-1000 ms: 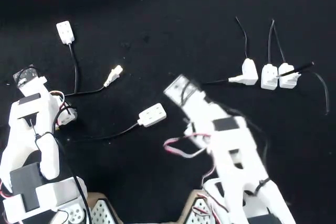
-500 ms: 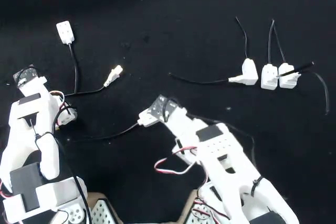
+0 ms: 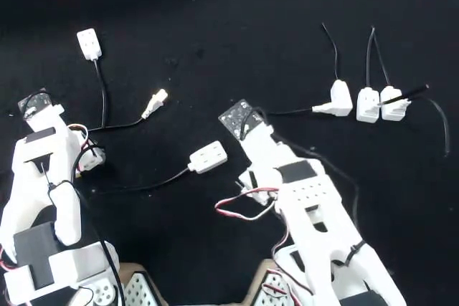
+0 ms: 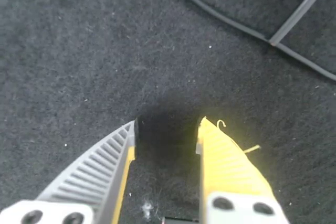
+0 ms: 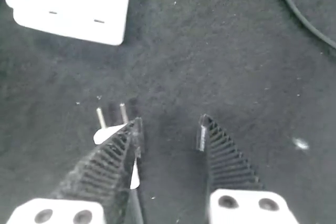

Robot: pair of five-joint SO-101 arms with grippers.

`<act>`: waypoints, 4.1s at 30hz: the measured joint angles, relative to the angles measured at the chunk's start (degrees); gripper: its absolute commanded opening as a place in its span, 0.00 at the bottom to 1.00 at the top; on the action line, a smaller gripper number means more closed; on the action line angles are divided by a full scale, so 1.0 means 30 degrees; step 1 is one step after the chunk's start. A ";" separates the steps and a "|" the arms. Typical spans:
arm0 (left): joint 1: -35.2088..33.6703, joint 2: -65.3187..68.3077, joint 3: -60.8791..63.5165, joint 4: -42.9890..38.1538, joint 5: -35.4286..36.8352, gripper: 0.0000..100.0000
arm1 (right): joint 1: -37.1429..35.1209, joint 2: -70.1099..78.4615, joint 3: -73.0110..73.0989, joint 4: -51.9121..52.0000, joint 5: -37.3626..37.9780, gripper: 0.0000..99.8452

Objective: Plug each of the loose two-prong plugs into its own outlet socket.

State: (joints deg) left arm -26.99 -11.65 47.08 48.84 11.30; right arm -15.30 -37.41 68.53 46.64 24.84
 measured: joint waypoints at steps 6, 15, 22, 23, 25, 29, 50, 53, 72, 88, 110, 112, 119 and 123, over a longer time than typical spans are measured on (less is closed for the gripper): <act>0.0000 0.0000 0.0000 0.0000 0.0000 0.19 | -0.1114 -0.0029 0.1055 -0.0264 -0.0029 0.17; 0.0000 0.0000 0.0000 0.0000 0.0000 0.19 | -0.1817 -0.0029 0.1201 -0.0352 -0.0029 0.17; 0.0000 0.0000 0.0000 0.0000 0.0000 0.19 | -0.3458 -0.0029 0.1260 0.1348 -0.0029 0.17; 0.0000 0.0000 0.0000 0.0000 0.0000 0.19 | -0.3516 -0.0029 0.1260 0.1407 0.0029 0.17; 0.0000 0.0000 0.0000 0.0000 0.0000 0.19 | -0.3575 -0.0029 0.1260 0.1465 0.0029 0.15; 0.0000 0.0000 0.0000 0.0000 0.0000 0.19 | -0.3575 -0.0029 0.1260 0.1465 0.0029 0.05; -0.0029 0.0000 0.0000 0.0000 0.0000 0.19 | -0.6828 -0.0059 0.0117 0.4425 0.0029 0.08; -0.0029 0.0000 0.0000 0.0000 0.0000 0.19 | -0.7531 -0.0059 0.0147 0.4396 0.0029 0.08; -0.0029 0.0000 0.0000 0.0000 0.0000 0.19 | -0.4249 -0.0029 0.1436 0.1700 0.1201 0.02; -0.0029 0.0000 0.0000 0.0000 0.0000 0.19 | -0.3311 -0.0029 0.1201 0.2256 0.1201 0.01; 0.1407 -0.6916 0.3985 -0.1524 -0.0088 0.19 | -0.7121 -0.0381 -0.2227 -0.2403 -0.2110 0.01; 0.2081 -0.9319 0.5568 -0.2081 -0.0498 0.19 | -0.7678 0.0615 -0.2755 -0.2579 -0.2842 0.01; 0.3956 -1.6938 0.9553 -0.2315 -0.1055 0.19 | -0.9055 0.2960 -0.3194 -0.4044 -0.4835 0.01; 0.5245 -2.0718 1.1311 -0.2315 -0.1055 0.19 | -0.9084 0.2989 -0.2842 -0.5538 -0.5861 0.01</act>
State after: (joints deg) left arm -11.25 -73.80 81.01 41.89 8.13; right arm -42.55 -28.44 60.00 30.02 7.25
